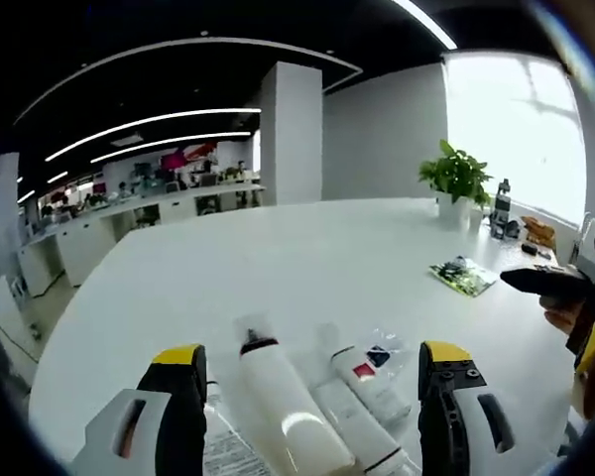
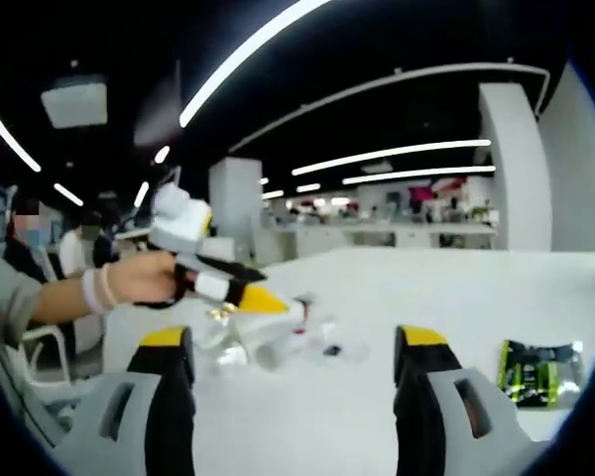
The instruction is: Arrange the skincare products in the storage area until every visible bottle or jar stands upright without overlapping.
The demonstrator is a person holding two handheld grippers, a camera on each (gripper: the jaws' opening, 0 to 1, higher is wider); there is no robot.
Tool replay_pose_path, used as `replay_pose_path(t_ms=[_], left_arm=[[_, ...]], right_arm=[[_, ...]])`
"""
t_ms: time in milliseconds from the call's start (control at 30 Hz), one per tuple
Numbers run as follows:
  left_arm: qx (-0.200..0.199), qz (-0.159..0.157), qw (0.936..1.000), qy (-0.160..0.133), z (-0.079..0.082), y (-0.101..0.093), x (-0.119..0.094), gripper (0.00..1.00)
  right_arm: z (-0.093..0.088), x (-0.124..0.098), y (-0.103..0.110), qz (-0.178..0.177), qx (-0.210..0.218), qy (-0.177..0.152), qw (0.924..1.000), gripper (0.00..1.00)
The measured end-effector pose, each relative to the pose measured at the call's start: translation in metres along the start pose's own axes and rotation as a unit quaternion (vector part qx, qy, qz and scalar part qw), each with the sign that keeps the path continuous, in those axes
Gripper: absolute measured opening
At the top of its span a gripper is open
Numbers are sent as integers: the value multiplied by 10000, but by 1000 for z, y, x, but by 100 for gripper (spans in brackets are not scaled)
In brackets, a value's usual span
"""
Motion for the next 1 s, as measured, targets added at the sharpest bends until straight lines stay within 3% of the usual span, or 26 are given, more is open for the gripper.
replay_pose_path(t_ms=[367, 633, 1000], left_arm=[[-109, 161, 9993, 310, -1, 13, 16, 90], [88, 365, 9975, 597, 5, 26, 24, 89], [-42, 494, 9961, 737, 4, 41, 33, 84]], right_arm=[[0, 1, 1, 33, 22, 9, 10000, 79], [-4, -3, 1, 26, -49, 90, 9999, 78], [-8, -6, 2, 47, -4, 115, 9999, 76]])
Point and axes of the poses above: the point that each gripper's makers call its tool centre point, and the gripper's own axes: x roughly forward along the fingers, y roughly to its left, z roughly out of its top, the point moved 6 cm from there along -x, roughly backward along the fingers, and after that the axes turned 15 degrees about -z, right-handed, at the moved point
